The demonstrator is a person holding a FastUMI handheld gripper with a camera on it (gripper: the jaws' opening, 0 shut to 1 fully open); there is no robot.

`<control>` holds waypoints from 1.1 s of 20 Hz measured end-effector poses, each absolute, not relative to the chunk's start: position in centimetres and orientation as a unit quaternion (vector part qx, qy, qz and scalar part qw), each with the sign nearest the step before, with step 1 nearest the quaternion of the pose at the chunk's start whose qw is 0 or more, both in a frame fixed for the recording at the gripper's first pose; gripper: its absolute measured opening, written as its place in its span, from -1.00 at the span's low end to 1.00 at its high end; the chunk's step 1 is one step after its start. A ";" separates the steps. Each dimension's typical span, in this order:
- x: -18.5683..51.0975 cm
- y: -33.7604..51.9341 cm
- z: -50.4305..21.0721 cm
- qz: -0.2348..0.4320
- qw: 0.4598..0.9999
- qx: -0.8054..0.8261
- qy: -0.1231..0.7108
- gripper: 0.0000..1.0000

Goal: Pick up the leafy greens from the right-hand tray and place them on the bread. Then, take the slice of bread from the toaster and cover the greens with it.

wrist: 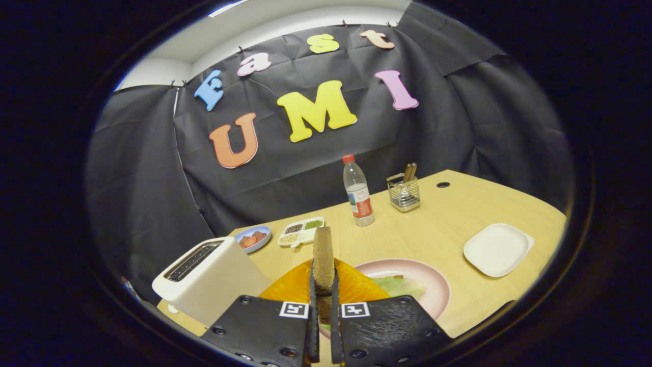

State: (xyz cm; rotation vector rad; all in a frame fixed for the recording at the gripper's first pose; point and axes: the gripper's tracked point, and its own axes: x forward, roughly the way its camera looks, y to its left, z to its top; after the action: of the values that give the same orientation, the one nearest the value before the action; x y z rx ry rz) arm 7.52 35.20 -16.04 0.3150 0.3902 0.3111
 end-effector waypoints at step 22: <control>7.2 18.4 -13.3 0.113 0.981 0.063 0.141 0.92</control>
State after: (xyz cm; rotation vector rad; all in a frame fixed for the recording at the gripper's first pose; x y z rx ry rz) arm 7.20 18.36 -13.34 0.1263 0.2847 0.2276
